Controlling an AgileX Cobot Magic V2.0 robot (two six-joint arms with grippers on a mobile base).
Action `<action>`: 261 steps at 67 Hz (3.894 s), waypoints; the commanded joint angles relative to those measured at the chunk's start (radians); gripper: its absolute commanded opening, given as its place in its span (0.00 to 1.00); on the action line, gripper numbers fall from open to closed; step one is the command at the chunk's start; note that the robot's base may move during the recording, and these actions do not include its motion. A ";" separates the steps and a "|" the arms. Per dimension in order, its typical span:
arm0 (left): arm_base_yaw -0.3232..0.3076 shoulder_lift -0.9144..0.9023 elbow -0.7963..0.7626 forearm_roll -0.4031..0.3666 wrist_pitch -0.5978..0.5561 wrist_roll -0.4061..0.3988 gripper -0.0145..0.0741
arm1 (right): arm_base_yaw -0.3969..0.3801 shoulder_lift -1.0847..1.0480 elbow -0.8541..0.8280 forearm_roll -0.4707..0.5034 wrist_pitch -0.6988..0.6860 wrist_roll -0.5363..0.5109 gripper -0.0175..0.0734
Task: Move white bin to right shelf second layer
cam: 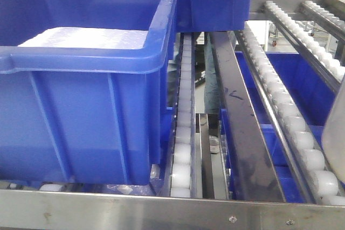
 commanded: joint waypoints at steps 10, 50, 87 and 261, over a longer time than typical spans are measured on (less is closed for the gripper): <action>-0.005 -0.014 0.037 0.000 -0.087 -0.005 0.26 | 0.000 -0.010 -0.030 0.027 -0.050 -0.011 0.58; -0.005 -0.014 0.037 0.000 -0.087 -0.005 0.26 | 0.000 -0.227 -0.159 0.024 0.181 -0.012 0.51; -0.005 -0.014 0.037 0.000 -0.087 -0.005 0.26 | 0.000 -0.781 0.092 0.200 0.075 -0.014 0.25; -0.005 -0.014 0.037 0.000 -0.087 -0.005 0.26 | 0.208 -1.195 0.571 -0.065 -0.310 0.135 0.25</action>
